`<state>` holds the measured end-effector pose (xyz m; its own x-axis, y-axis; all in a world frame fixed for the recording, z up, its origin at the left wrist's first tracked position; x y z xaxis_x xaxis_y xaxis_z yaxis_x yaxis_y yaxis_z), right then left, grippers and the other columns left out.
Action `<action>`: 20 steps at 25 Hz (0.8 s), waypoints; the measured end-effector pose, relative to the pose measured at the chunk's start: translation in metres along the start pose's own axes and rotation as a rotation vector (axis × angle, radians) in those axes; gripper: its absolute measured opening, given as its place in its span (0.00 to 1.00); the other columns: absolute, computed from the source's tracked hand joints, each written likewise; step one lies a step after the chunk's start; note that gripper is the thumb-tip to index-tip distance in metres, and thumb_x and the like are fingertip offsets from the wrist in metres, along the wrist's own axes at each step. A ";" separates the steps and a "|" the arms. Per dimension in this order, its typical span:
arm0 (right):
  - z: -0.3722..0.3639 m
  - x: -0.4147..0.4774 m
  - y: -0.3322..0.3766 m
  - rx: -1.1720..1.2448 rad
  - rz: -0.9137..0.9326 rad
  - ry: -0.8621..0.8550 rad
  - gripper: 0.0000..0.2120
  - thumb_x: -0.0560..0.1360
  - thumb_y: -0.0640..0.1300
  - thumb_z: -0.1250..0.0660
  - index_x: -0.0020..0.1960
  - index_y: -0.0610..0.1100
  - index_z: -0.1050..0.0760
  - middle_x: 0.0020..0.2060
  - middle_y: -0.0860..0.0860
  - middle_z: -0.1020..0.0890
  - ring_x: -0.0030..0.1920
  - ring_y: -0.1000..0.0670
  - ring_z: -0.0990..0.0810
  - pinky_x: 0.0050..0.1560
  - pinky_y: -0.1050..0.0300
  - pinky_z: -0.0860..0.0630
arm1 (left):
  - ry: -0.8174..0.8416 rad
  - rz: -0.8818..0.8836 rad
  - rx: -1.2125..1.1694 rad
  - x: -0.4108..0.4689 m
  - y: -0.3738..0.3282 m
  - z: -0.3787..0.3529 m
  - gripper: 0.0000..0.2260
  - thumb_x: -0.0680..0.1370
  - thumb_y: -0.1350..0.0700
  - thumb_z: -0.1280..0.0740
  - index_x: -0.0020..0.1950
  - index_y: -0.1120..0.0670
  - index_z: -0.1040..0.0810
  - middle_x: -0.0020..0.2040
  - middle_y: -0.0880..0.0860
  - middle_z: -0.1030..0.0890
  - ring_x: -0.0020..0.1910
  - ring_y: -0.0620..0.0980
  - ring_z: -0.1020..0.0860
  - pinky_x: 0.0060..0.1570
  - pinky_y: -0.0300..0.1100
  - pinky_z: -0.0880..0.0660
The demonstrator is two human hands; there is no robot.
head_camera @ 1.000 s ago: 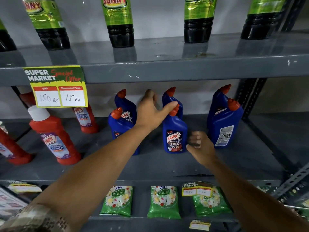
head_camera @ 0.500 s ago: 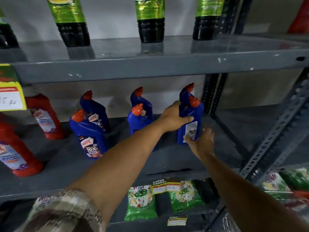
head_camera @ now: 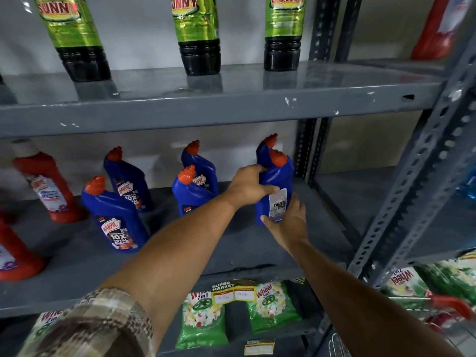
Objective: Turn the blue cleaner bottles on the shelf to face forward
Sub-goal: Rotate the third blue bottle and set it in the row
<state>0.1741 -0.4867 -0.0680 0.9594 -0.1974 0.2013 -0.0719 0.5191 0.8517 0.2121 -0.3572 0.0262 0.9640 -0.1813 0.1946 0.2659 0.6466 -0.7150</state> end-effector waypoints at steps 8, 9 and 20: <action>0.024 0.001 0.039 -0.175 0.032 -0.268 0.52 0.62 0.58 0.24 0.76 0.44 0.48 0.69 0.40 0.38 0.68 0.40 0.37 0.66 0.44 0.34 | -0.232 0.099 0.043 0.000 -0.044 0.031 0.19 0.59 0.37 0.26 0.37 0.49 0.23 0.36 0.44 0.20 0.36 0.44 0.21 0.29 0.37 0.31; 0.028 0.003 0.042 -0.181 -0.006 -0.319 0.49 0.62 0.56 0.24 0.74 0.44 0.44 0.66 0.40 0.34 0.64 0.39 0.34 0.62 0.43 0.31 | -0.238 0.097 0.000 -0.001 -0.046 0.029 0.19 0.58 0.37 0.25 0.36 0.49 0.23 0.38 0.45 0.19 0.37 0.44 0.20 0.30 0.37 0.28; 0.019 0.027 0.006 0.323 0.062 0.255 0.34 0.63 0.33 0.23 0.66 0.48 0.31 0.57 0.49 0.20 0.57 0.48 0.21 0.57 0.45 0.23 | 0.159 -0.037 -0.327 0.002 -0.032 0.018 0.24 0.69 0.56 0.24 0.64 0.53 0.26 0.55 0.48 0.18 0.50 0.38 0.19 0.53 0.40 0.21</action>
<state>0.1942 -0.5043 -0.0486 0.9845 0.0596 0.1650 -0.1743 0.2279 0.9580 0.2056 -0.3648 0.0617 0.9342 -0.3296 0.1364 0.2609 0.3706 -0.8914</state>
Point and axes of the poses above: each hand's wrist, its own x-axis towards the middle knuckle, its own z-axis out of the back of the hand, y = z × x, the point moved 8 cm from there along x, towards the middle knuckle
